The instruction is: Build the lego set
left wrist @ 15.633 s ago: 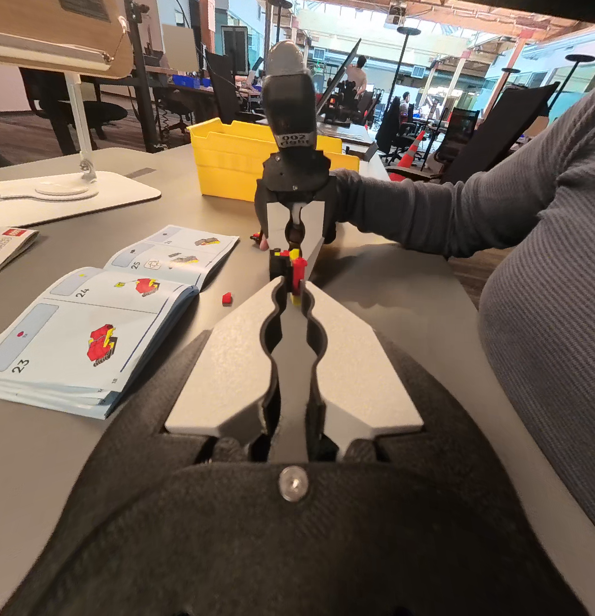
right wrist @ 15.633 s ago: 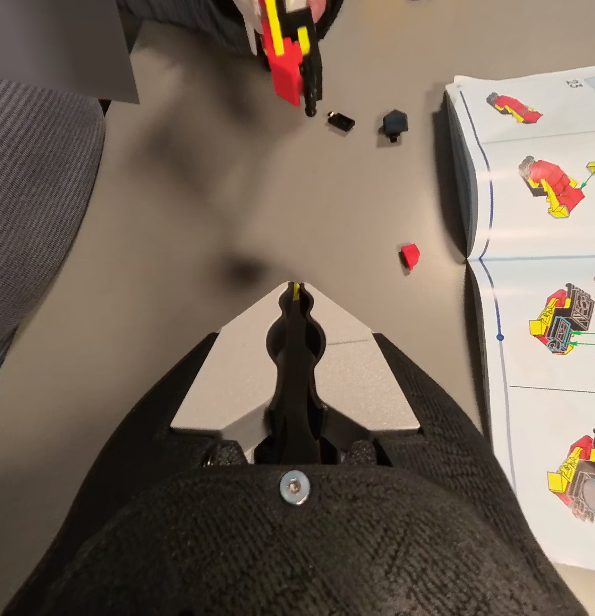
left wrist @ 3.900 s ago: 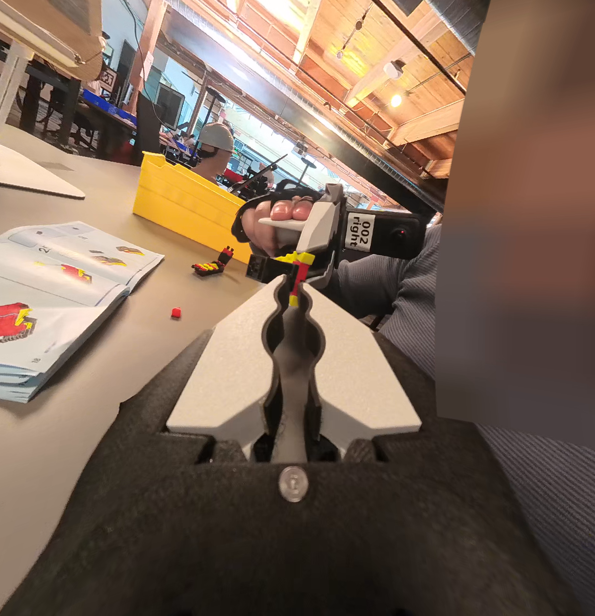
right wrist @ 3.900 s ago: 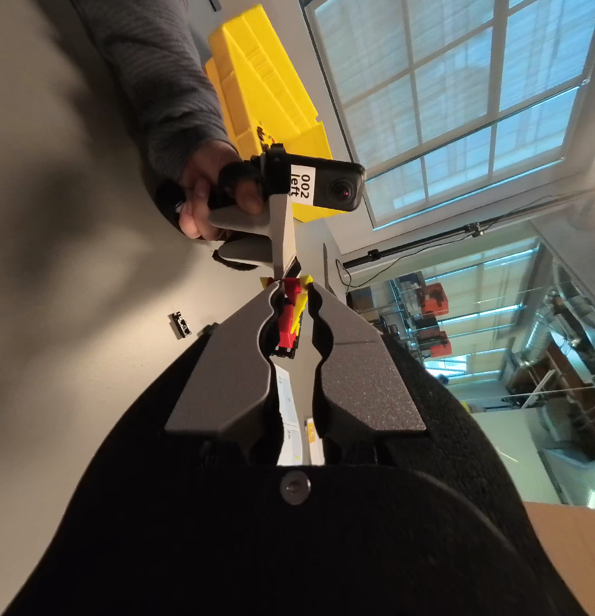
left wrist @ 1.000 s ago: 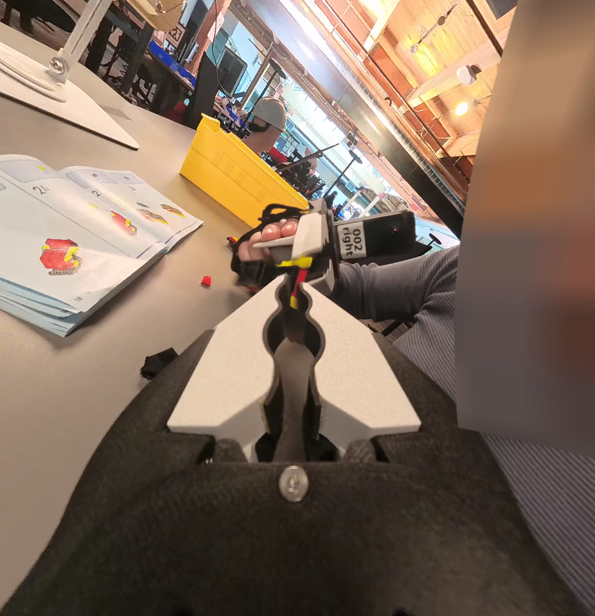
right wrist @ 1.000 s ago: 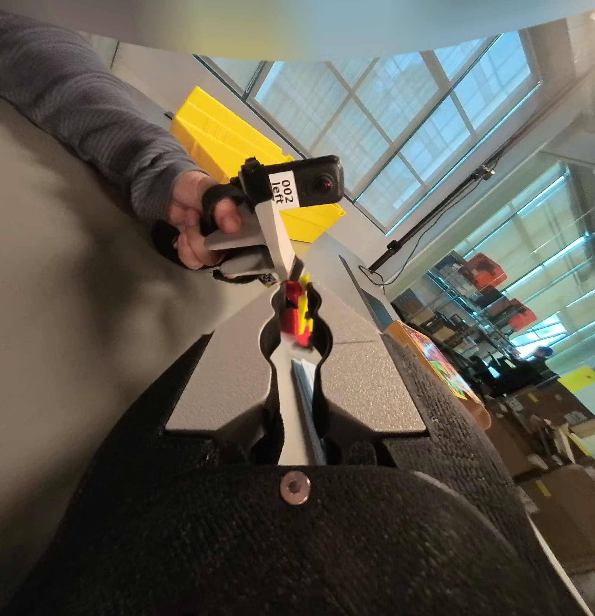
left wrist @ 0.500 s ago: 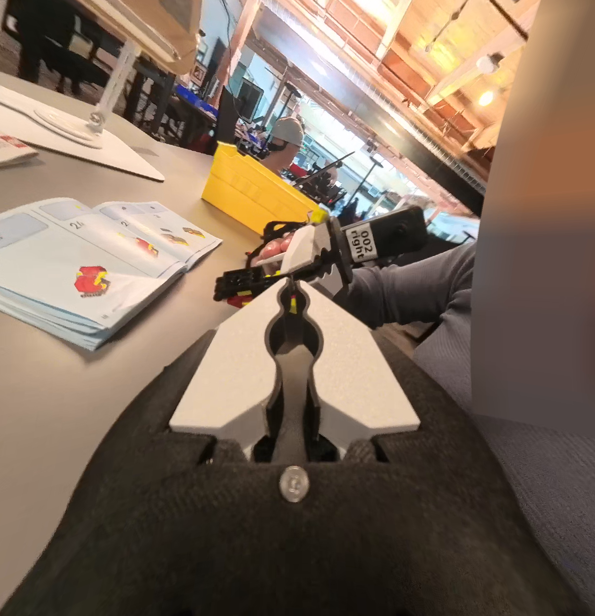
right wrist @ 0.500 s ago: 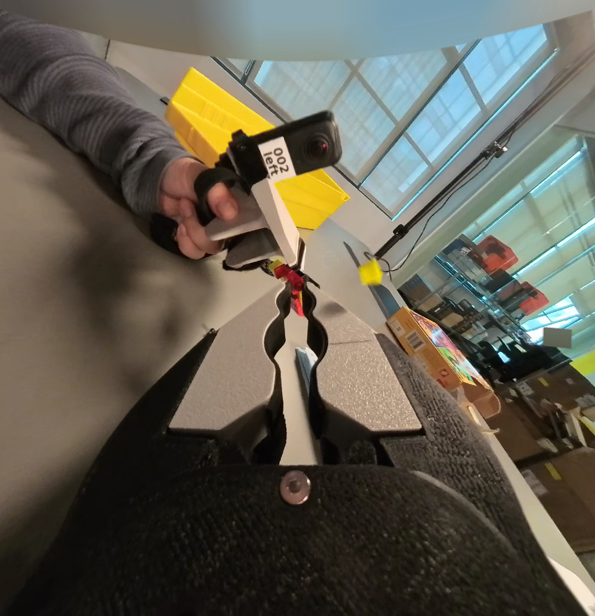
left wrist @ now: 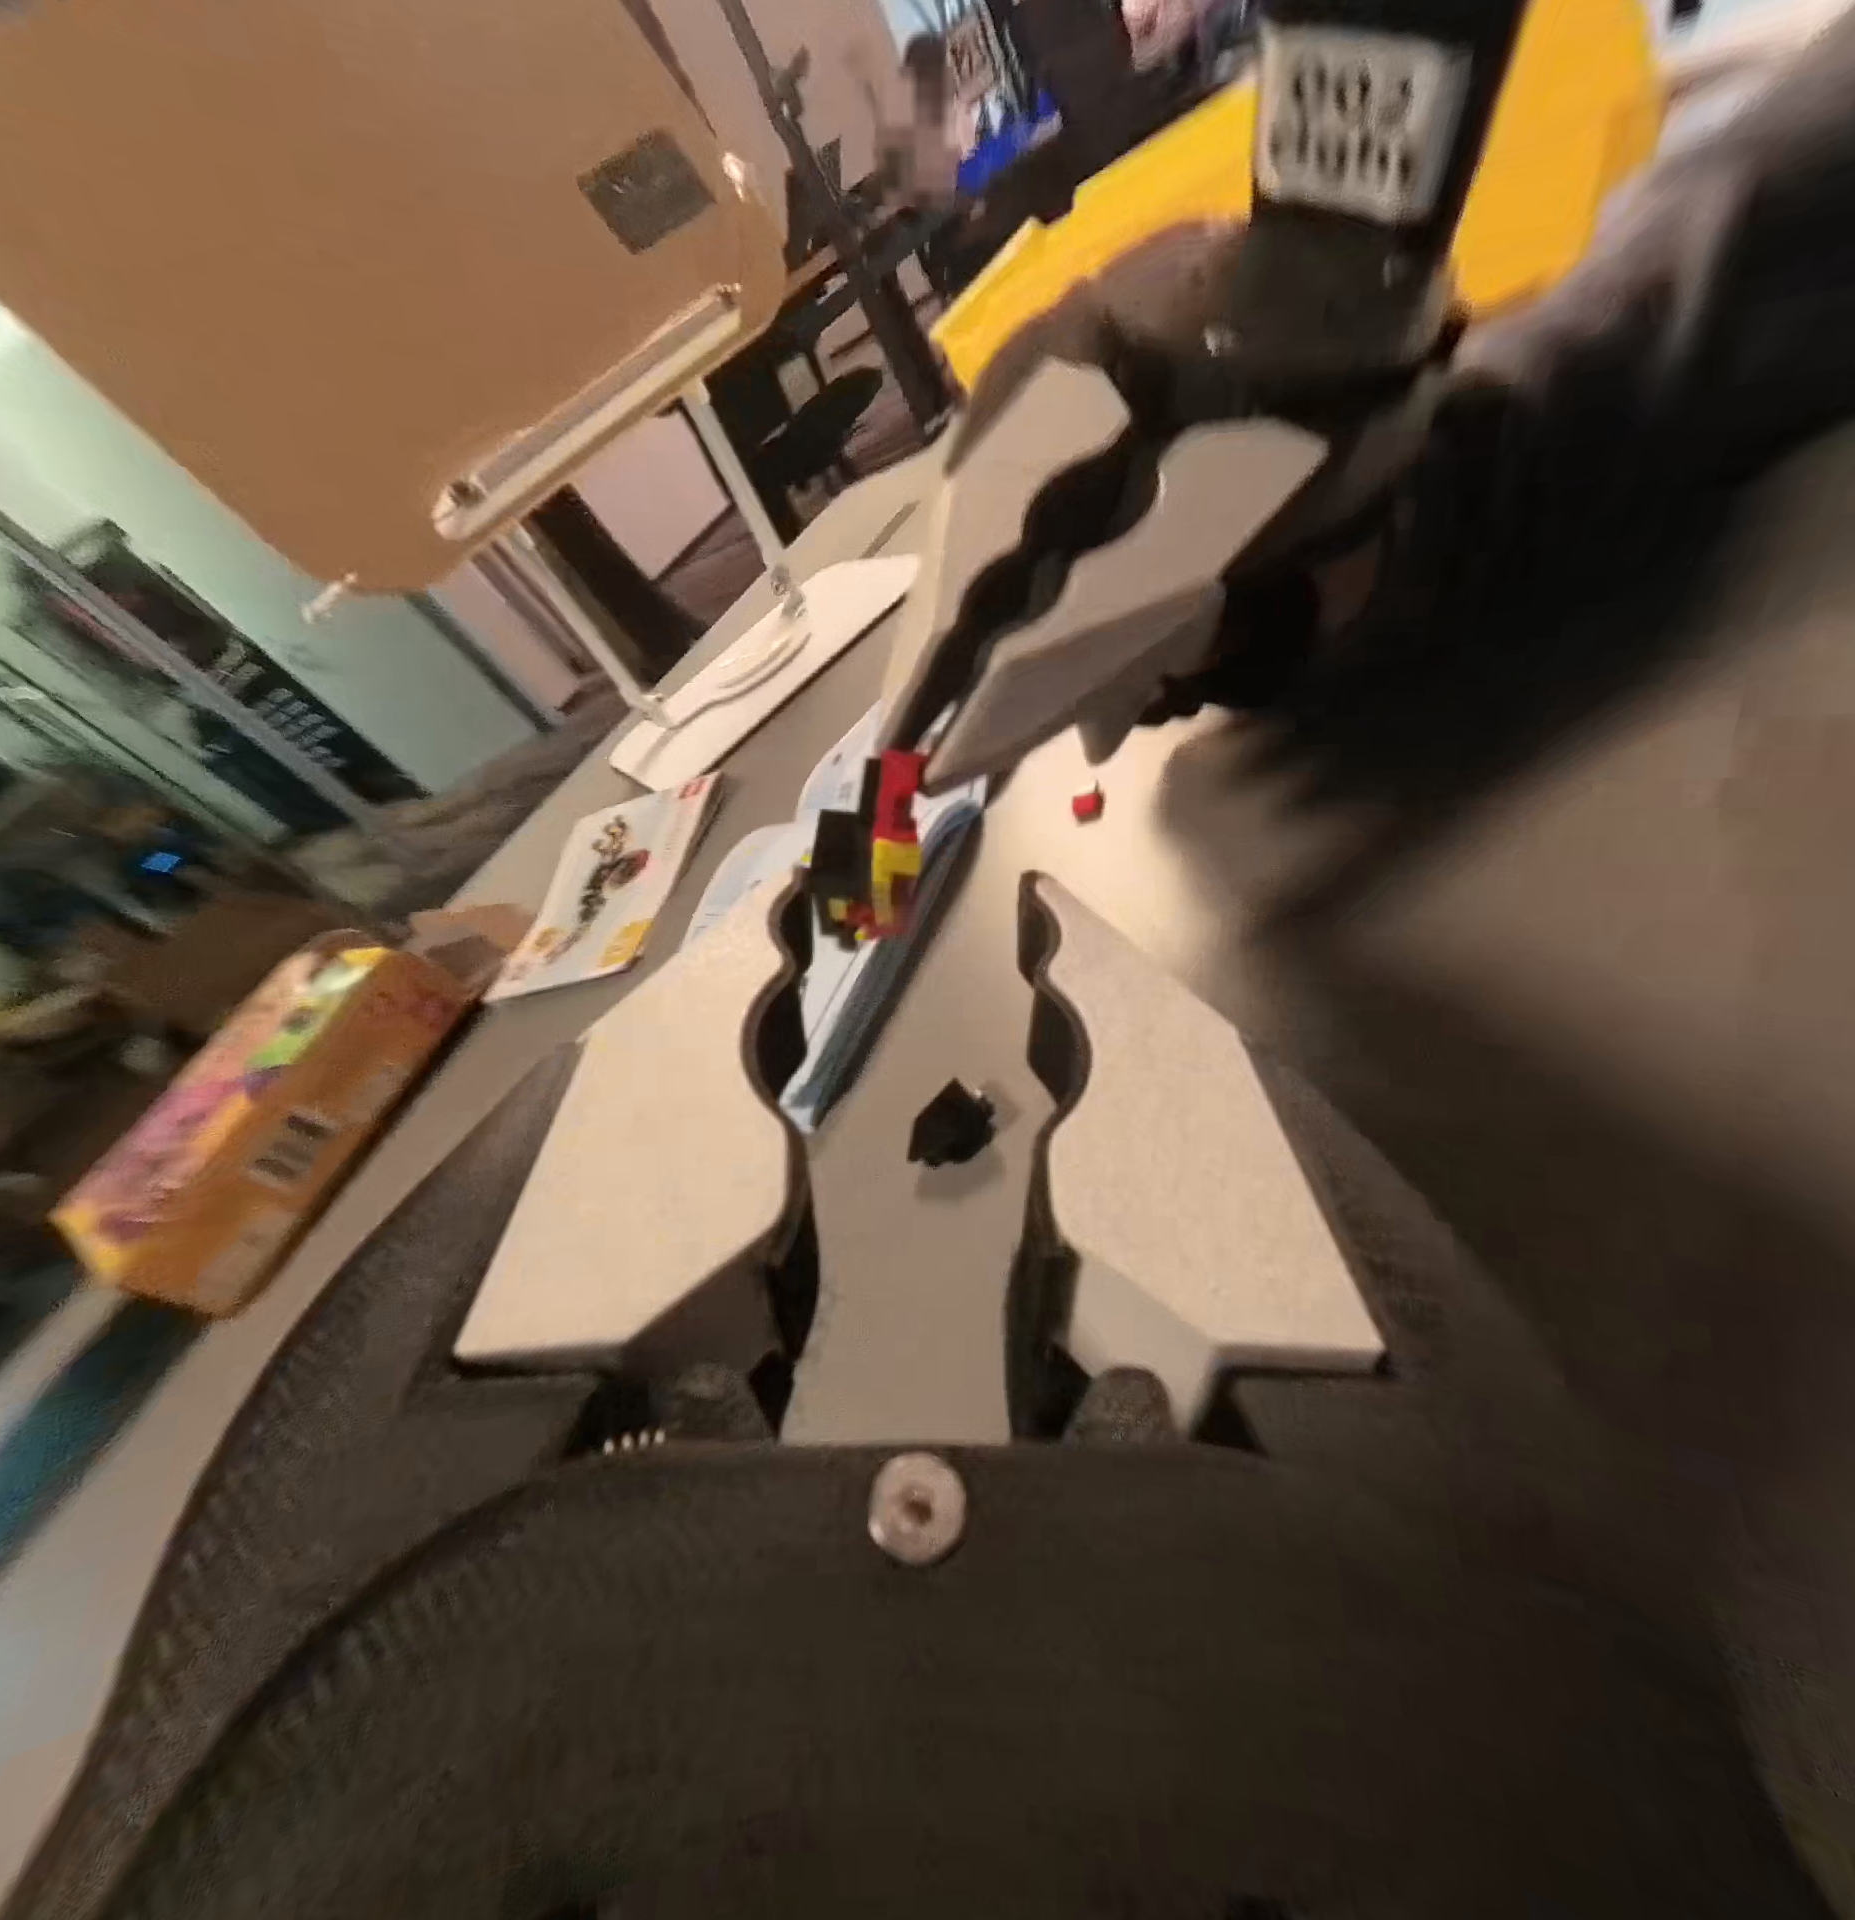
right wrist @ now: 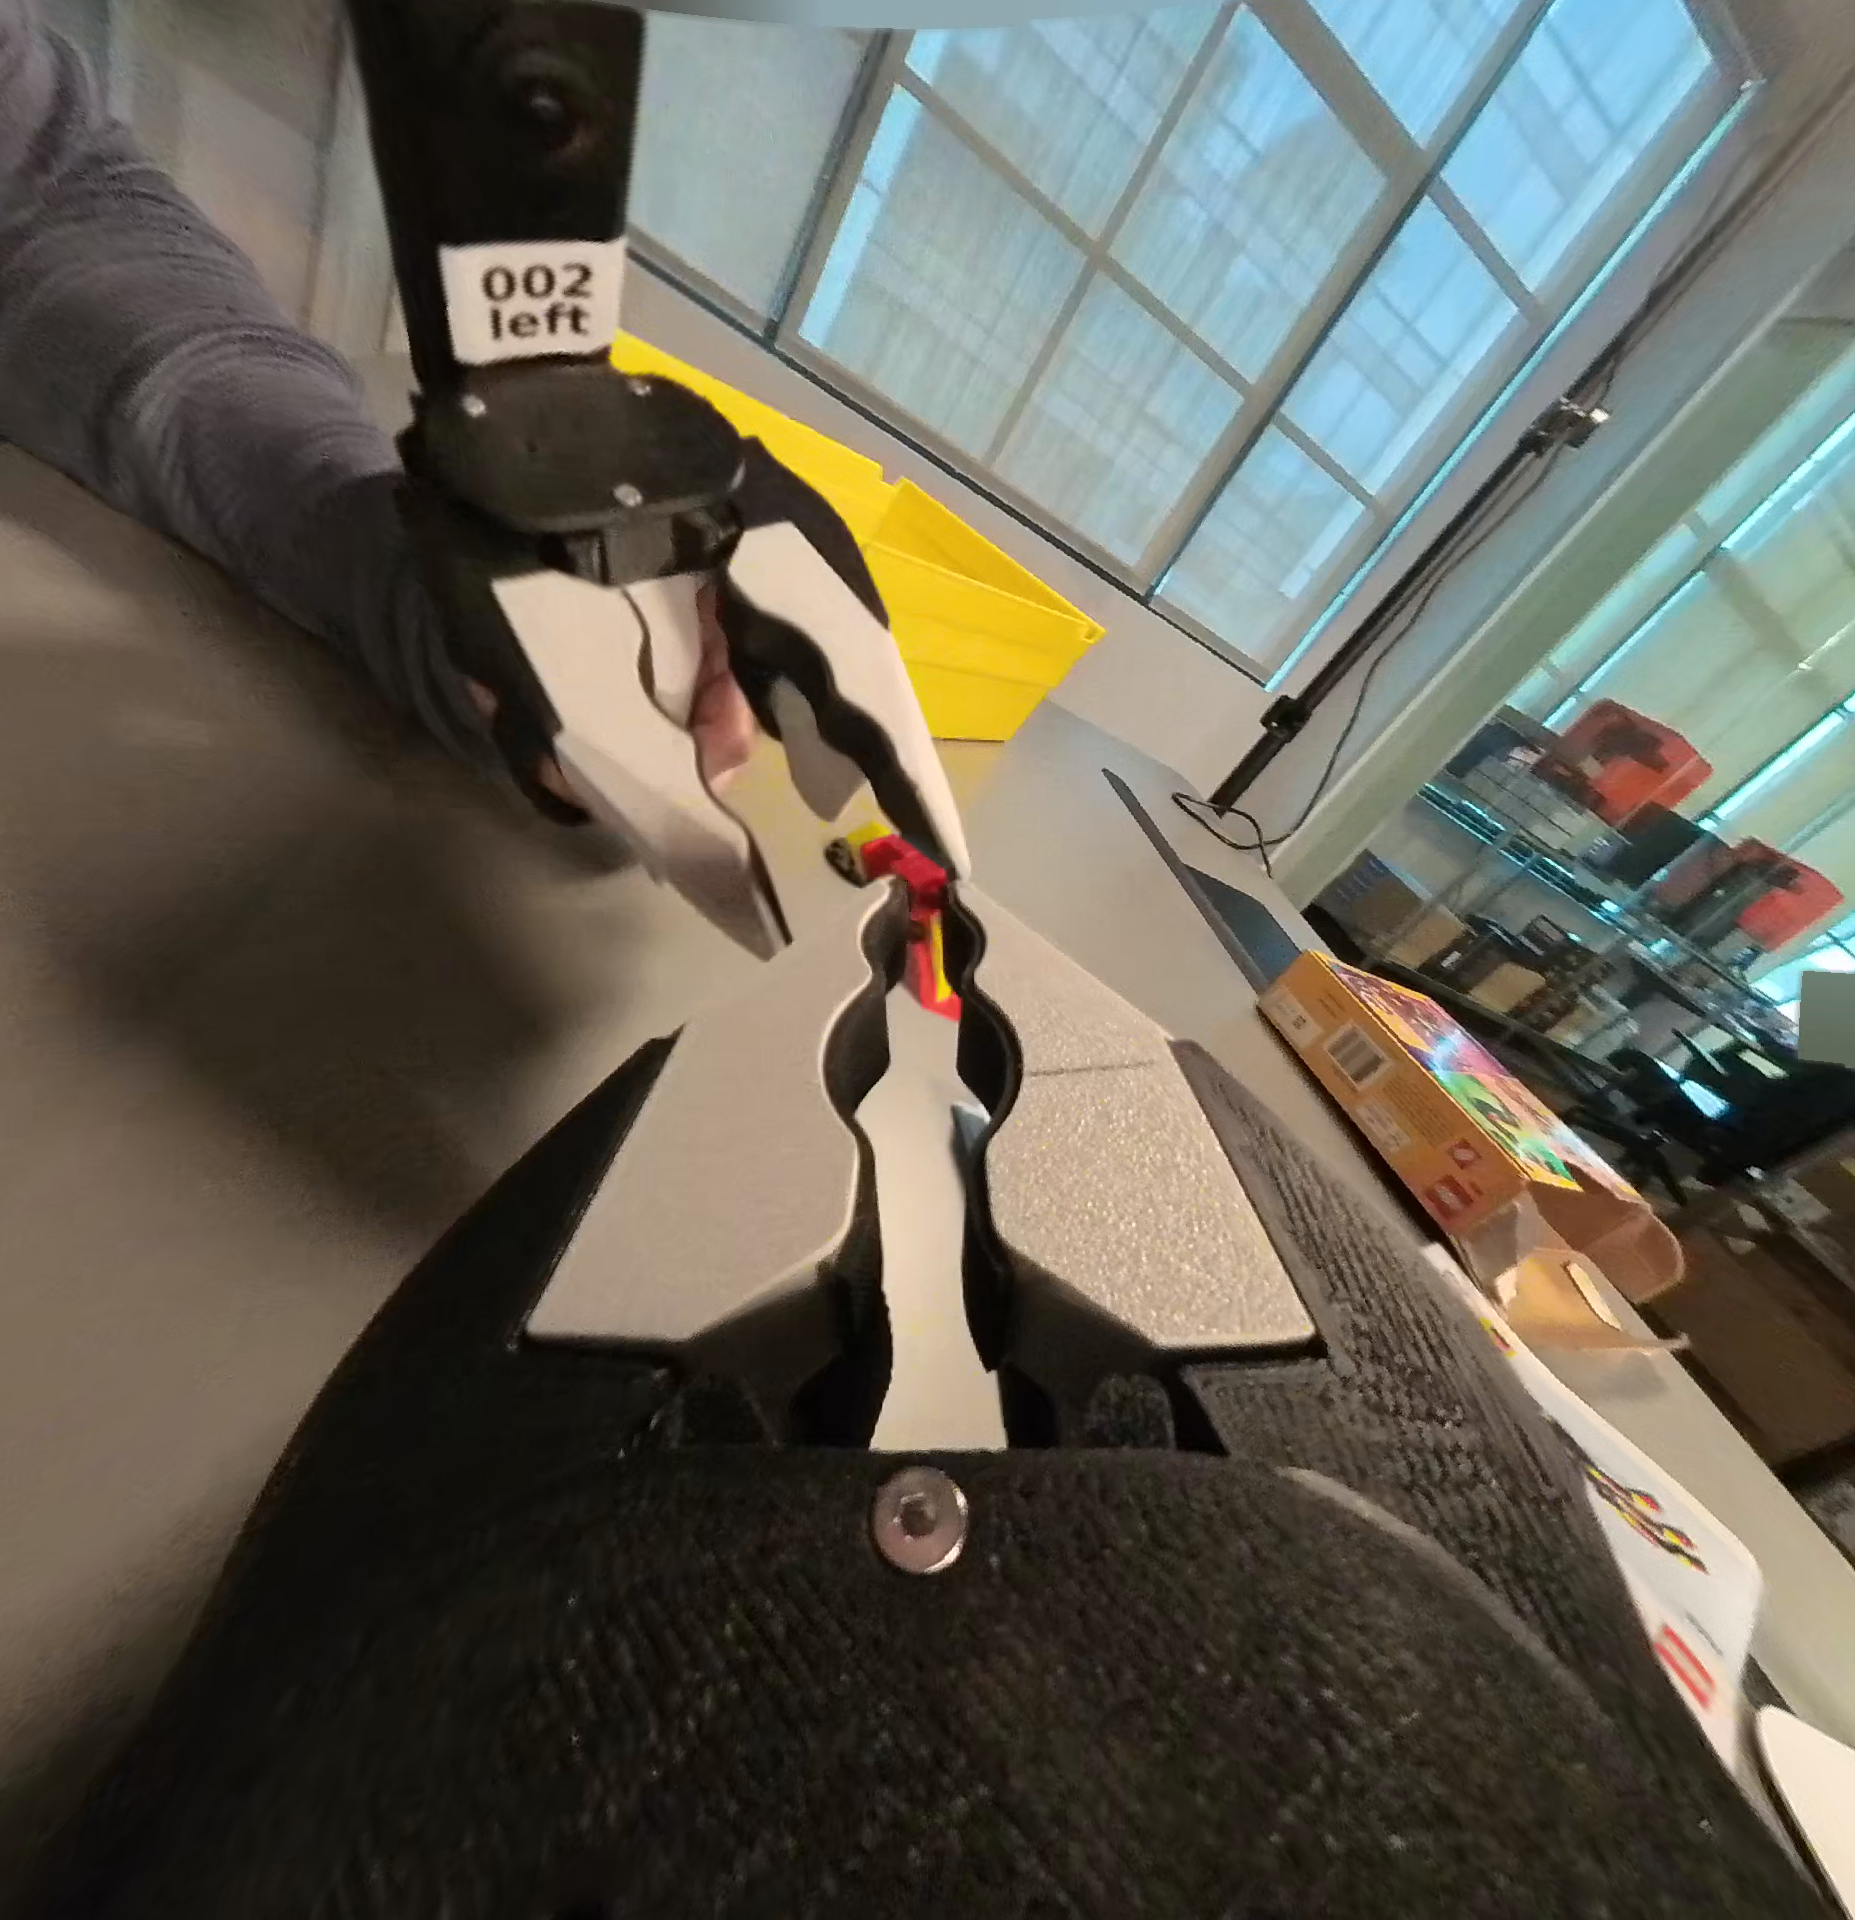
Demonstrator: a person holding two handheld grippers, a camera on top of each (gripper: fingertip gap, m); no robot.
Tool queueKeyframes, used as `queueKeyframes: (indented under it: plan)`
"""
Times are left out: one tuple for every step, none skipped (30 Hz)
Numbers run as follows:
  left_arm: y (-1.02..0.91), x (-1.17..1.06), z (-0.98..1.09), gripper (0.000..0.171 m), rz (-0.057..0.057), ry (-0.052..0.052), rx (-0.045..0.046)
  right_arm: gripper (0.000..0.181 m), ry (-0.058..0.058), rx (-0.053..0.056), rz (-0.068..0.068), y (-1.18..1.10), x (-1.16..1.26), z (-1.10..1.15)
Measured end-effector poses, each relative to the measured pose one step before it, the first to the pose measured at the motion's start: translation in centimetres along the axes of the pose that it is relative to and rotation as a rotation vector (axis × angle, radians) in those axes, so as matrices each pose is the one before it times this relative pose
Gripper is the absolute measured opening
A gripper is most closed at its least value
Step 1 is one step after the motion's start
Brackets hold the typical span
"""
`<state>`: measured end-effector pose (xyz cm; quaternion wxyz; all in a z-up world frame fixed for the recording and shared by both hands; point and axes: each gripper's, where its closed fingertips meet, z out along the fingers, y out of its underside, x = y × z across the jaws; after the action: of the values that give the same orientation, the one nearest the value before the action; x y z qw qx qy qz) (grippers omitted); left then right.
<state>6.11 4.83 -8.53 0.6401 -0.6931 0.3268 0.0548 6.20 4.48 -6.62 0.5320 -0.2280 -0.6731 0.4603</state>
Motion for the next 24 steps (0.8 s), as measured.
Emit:
queueKeyframes:
  plan:
    - [0.366, 0.279, 0.184, 0.038, 0.0626, -0.0112, -0.02634, 0.003, -0.0195, 0.0064, 0.0017, -0.093, -0.291, 0.001]
    - [0.159, 0.295, 0.151, 0.036, 0.0449, -0.0066, -0.01539, 0.003, -0.0276, 0.0040, 0.0060, -0.056, -0.426, 0.053]
    - [0.042, 0.266, 0.078, 0.032, 0.0349, -0.0027, -0.00894, 0.003, -0.0211, -0.0004, -0.0009, 0.001, -0.372, 0.096]
    - [0.059, 0.024, 0.032, 0.025, 0.0271, -0.0122, -0.00899, 0.003, -0.0107, -0.0023, -0.0095, 0.013, -0.248, 0.104]
    - [0.069, -0.107, 0.001, 0.022, 0.0200, -0.0129, -0.00793, 0.003, -0.0033, -0.0036, -0.0108, 0.066, -0.131, 0.077]
    - [0.110, -0.065, 0.023, 0.022, 0.0056, -0.0028, -0.00961, 0.003, 0.0016, -0.0022, -0.0060, 0.074, -0.014, 0.055]
    - [0.056, -0.167, 0.024, 0.021, -0.0157, -0.0038, -0.00661, 0.003, 0.0089, 0.0006, 0.0005, 0.046, 0.167, -0.040]
    - [-0.041, -0.335, -0.049, 0.021, -0.0262, -0.0108, 0.00203, 0.004, 0.0260, 0.0021, 0.0056, -0.018, 0.520, -0.144]
    - [-0.003, -0.537, -0.095, 0.021, -0.0246, -0.0212, 0.00345, 0.010, 0.0545, -0.0056, 0.0107, 0.070, 1.060, -0.263]
    - [0.018, -0.700, -0.155, 0.020, -0.0225, -0.0271, 0.00428, 0.012, 0.0739, -0.0221, 0.0183, 0.351, 1.446, -0.282]
    - [0.029, -0.720, -0.173, 0.020, -0.0261, -0.0256, 0.00664, 0.012, 0.0777, -0.0388, 0.0300, 0.668, 1.569, -0.223]
    - [-0.014, -0.619, -0.156, 0.020, -0.0306, -0.0175, 0.00965, 0.012, 0.0506, -0.0538, 0.0418, 0.914, 1.160, -0.030]
    - [-0.026, -0.428, -0.102, 0.020, -0.0348, -0.0065, 0.01116, 0.010, 0.0282, -0.0796, 0.0550, 1.280, 0.740, 0.200]
    - [0.000, -0.310, -0.055, 0.020, -0.0378, -0.0020, 0.01047, 0.010, 0.0093, -0.1046, 0.0594, 1.575, 0.349, 0.421]
    - [0.028, -0.212, -0.028, 0.020, -0.0363, 0.0018, 0.00806, 0.011, -0.0131, -0.0998, 0.0490, 1.429, -0.090, 0.514]
    - [0.061, -0.122, 0.012, 0.020, -0.0316, 0.0060, 0.00457, 0.009, 0.0047, -0.0802, 0.0330, 1.021, 0.085, 0.476]
    - [0.013, -0.110, -0.003, 0.020, -0.0278, 0.0048, 0.00511, 0.010, 0.0217, -0.0590, 0.0292, 0.719, 0.271, 0.435]
    - [-0.059, -0.137, -0.032, 0.020, -0.0238, 0.0009, 0.00804, 0.010, 0.0047, -0.0434, 0.0249, 0.495, 0.024, 0.401]
    - [-0.084, -0.117, -0.056, 0.020, -0.0172, 0.0010, 0.00816, 0.009, 0.0053, -0.0376, 0.0254, 0.406, 0.083, 0.372]
    - [-0.048, -0.114, -0.049, 0.020, -0.0112, -0.0009, 0.00533, 0.009, 0.0068, -0.0283, 0.0213, 0.291, 0.149, 0.323]
    - [-0.007, -0.121, -0.018, 0.020, -0.0068, -0.0029, 0.00203, 0.010, -0.0049, -0.0200, 0.0200, 0.206, 0.022, 0.260]
    - [0.022, -0.089, -0.015, 0.020, -0.0047, -0.0023, 0.00107, 0.011, -0.0088, -0.0190, 0.0278, 0.201, 0.034, 0.219]
    - [0.018, -0.032, 0.007, 0.020, -0.0048, 0.0008, 0.00080, 0.012, -0.0156, -0.0196, 0.0333, 0.219, -0.021, 0.216]
    - [0.022, 0.001, 0.005, 0.020, -0.0061, 0.0025, 0.00050, 0.011, -0.0218, -0.0208, 0.0352, 0.250, -0.090, 0.197]
